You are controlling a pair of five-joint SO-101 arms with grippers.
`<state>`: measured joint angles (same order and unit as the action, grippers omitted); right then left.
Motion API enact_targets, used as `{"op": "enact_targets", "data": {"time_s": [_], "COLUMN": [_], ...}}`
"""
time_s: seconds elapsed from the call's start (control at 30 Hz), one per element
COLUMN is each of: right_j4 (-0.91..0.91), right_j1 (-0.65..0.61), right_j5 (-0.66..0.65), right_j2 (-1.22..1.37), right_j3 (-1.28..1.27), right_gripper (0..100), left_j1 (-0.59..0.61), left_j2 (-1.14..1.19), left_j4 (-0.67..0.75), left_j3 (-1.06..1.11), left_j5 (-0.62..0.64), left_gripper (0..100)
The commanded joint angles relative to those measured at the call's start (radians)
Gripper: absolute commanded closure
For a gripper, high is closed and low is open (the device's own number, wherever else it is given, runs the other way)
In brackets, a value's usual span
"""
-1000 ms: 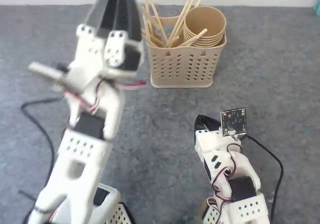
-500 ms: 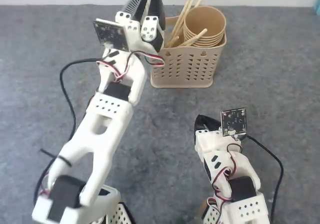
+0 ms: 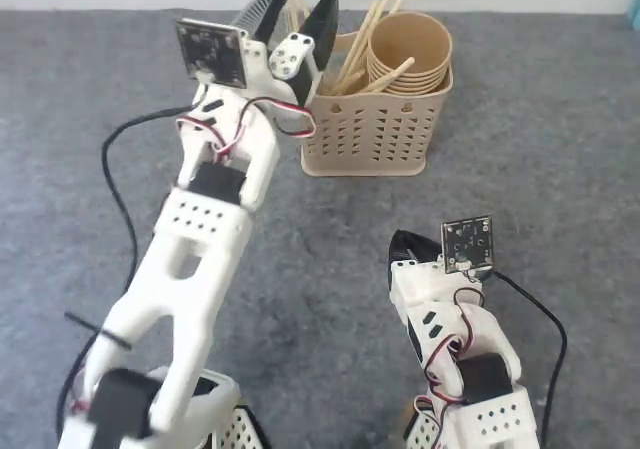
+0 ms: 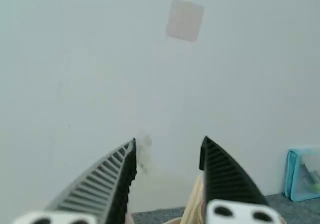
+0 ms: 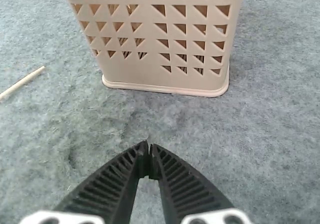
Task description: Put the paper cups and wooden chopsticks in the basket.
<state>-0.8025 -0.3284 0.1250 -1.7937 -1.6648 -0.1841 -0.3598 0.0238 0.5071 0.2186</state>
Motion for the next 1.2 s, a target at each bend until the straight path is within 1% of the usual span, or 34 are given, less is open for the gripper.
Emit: {"op": "enact_targets", "data": {"time_s": [0.0,0.17,0.3,0.37,0.47,0.53,0.6,0.67,0.77,0.87,0.97,1.03,1.17], "right_j4": [0.004,0.004,0.004,-0.002,-0.033,-0.079,-0.116,-0.139,-0.148,-0.14,-0.096,-0.027,0.102], "right_j1": [0.015,0.015,0.013,0.013,0.007,-0.012,-0.053,-0.102,-0.162,-0.2,-0.223,-0.236,-0.308], "right_j5": [-0.012,-0.012,-0.012,-0.012,-0.005,0.008,0.069,0.11,0.11,0.112,0.115,0.115,0.117], "right_j2": [-0.019,-0.019,-0.019,-0.019,-0.019,-0.019,-0.019,-0.018,-0.018,-0.016,-0.016,-0.015,0.038], "right_j3": [-0.018,-0.018,-0.018,-0.017,0.0,0.037,0.071,0.109,0.14,0.152,0.164,0.163,0.17], "right_gripper": [99.1,99.1,99.1,99.1,99.1,99.1,99.1,99.1,99.1,99.1,99.1,99.1,99.1], "left_j1": [0.011,0.063,0.172,0.262,0.459,0.588,0.7,0.789,0.928,1.025,1.131,1.168,1.143], "left_j2": [-0.176,-0.453,-0.661,-0.746,-0.859,-0.928,-0.999,-1.068,-1.163,-1.235,-1.292,-1.307,-1.307], "left_j4": [-0.143,-0.405,-0.605,-0.73,-0.939,-1.017,-1.04,-1.019,-0.948,-0.907,-0.802,-0.787,-0.855], "left_j3": [-0.044,0.03,0.114,0.17,0.297,0.401,0.53,0.656,0.803,0.917,1.012,1.02,1.006], "left_j5": [0.04,0.071,0.069,0.069,0.068,0.068,0.069,0.069,0.064,0.063,0.068,0.069,0.069], "left_gripper": [79,79,79,79,79,79,79,79,79,79,79,79,79]}}
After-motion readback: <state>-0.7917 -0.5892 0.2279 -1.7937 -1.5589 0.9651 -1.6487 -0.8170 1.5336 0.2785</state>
